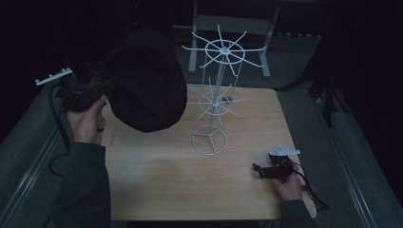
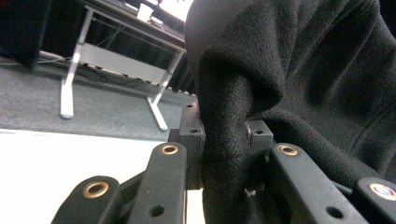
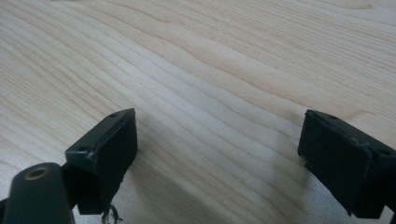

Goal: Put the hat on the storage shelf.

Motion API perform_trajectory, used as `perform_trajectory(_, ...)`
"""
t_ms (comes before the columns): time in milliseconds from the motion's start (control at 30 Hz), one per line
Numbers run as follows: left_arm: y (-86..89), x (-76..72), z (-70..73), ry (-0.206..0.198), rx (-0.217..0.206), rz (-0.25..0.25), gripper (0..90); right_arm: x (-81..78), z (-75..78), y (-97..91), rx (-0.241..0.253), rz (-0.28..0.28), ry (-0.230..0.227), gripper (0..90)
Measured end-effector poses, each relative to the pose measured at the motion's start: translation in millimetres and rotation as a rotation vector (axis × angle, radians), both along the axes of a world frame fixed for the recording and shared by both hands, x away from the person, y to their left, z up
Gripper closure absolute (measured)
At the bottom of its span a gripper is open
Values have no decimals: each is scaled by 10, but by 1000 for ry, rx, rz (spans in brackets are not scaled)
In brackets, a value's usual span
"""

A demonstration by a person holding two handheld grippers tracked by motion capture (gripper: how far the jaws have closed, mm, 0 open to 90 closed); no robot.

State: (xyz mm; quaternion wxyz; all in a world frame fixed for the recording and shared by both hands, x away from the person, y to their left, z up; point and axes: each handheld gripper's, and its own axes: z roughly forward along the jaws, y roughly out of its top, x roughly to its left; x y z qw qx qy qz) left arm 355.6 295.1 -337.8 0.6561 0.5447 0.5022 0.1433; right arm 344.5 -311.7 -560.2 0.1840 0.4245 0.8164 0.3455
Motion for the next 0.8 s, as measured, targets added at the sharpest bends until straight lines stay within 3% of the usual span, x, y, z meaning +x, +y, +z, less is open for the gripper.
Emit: perform_trajectory(800, -16, 28, 98, -40, -73, -13, 758, 0, 0, 0, 0, 0, 0, 118)
